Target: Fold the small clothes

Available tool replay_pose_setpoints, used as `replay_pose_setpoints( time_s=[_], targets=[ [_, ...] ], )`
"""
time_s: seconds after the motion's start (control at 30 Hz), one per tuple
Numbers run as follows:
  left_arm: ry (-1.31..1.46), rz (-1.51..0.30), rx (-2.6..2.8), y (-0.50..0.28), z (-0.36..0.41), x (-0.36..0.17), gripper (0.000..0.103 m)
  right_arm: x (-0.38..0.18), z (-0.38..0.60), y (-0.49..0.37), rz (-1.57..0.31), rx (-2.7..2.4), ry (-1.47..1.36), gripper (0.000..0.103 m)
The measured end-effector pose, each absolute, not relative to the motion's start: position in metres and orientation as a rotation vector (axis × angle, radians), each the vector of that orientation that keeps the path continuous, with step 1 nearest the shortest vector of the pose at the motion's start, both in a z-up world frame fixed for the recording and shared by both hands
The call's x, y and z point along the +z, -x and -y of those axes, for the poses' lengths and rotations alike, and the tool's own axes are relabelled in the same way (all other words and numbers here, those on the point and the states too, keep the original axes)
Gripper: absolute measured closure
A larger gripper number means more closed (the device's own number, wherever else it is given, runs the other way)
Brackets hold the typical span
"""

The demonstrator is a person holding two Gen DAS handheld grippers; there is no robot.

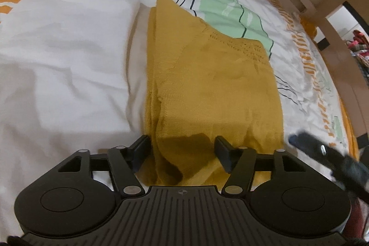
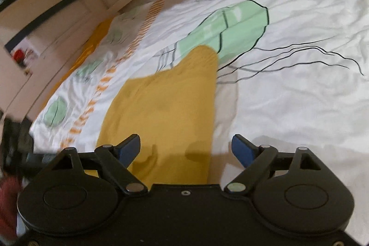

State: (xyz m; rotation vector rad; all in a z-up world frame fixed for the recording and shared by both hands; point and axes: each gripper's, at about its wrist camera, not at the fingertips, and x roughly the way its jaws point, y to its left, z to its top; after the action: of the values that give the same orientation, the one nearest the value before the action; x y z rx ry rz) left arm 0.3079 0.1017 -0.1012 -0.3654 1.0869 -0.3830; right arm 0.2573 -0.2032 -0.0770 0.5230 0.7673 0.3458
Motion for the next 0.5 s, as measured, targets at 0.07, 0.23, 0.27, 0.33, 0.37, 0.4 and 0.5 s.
replay_pose_setpoints(
  time_s=[0.07, 0.23, 0.27, 0.33, 0.37, 0.4, 0.5],
  targets=[
    [0.367, -1.083, -0.382, -0.308, -0.1, -0.102, 0.04, -0.082, 0.204, -0.272, -0.779, 0.349, -0.526, 0.014],
    [0.353, -1.069, -0.392, -0.308, -0.096, -0.102, 0.034, -0.09, 0.198, -0.301, -0.797, 0.402, -0.512, 0.012],
    [0.346, -1.066, -0.394, -0.308, -0.094, -0.102, 0.033, -0.093, 0.197, -0.306, -0.803, 0.414, -0.52, 0.01],
    [0.329, -1.059, -0.409, -0.307, -0.092, -0.102, 0.026, -0.097, 0.196, -0.315, -0.808, 0.434, -0.534, 0.01],
    [0.315, -1.055, -0.415, -0.307, -0.089, -0.102, 0.025, -0.1, 0.195, -0.318, -0.81, 0.445, -0.54, 0.01],
    [0.298, -1.052, -0.42, -0.307, -0.086, -0.102, 0.023, -0.102, 0.195, -0.322, -0.81, 0.453, -0.548, 0.009],
    [0.258, -1.044, -0.428, -0.306, -0.08, -0.102, 0.021, -0.105, 0.196, -0.331, -0.805, 0.474, -0.578, 0.009]
  ],
)
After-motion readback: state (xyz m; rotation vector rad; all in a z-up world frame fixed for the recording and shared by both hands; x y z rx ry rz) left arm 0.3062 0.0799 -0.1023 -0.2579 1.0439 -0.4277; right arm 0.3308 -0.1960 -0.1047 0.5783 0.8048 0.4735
